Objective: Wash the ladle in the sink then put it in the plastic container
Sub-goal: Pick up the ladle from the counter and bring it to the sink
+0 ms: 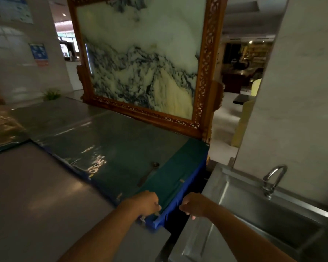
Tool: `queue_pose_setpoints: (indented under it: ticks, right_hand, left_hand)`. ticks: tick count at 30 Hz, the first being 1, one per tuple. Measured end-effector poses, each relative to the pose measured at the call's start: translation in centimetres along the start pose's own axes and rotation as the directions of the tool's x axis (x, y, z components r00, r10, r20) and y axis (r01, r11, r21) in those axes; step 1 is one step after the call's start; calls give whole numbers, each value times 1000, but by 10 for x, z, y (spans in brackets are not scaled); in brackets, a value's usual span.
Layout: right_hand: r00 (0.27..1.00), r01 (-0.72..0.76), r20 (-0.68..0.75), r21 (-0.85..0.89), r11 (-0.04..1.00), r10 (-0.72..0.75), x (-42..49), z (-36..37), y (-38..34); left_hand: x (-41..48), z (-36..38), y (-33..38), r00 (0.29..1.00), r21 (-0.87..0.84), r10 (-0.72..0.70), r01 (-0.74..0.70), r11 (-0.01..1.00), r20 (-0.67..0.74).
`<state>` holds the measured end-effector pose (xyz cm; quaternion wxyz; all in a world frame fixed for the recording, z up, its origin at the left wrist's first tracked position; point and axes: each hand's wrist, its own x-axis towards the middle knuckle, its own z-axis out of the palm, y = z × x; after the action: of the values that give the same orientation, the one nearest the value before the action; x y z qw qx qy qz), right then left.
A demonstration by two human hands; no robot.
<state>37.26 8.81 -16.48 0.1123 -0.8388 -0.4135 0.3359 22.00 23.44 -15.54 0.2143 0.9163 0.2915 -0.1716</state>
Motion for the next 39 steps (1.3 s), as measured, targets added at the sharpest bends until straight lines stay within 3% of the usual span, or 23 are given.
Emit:
queue_pose_setpoints:
  ticks: [9,15,23,28,32,39]
  right_hand:
    - [999,48,-2,130,990,-48,132,-50,25]
    - [998,-16,67,284,959,-3,219,-57,53]
    - [983,-105,175,339,935,47,331,-37,48]
    - [995,-73,80,264,962,54,402,-18,30]
    - [1000,-6,-26,110,994,8,443,-9,16]
    - [991,83,-107,74,994,-75,488,4,6]
  left_hand:
    - [121,-31,-11,999,20,-11,12,1000,-35]
    - [197,-28,-31,991,2,-133,133,991,-24]
    - [283,-25,-82,958,-99,-288,287,953,0]
    - [340,-12,-122,936,-106,-350,343,933,-49]
    - [373,-2,-141,940,-50,-321,317,947,-112]
    - [400,15,-152,942,-152,-276,249,956,-192]
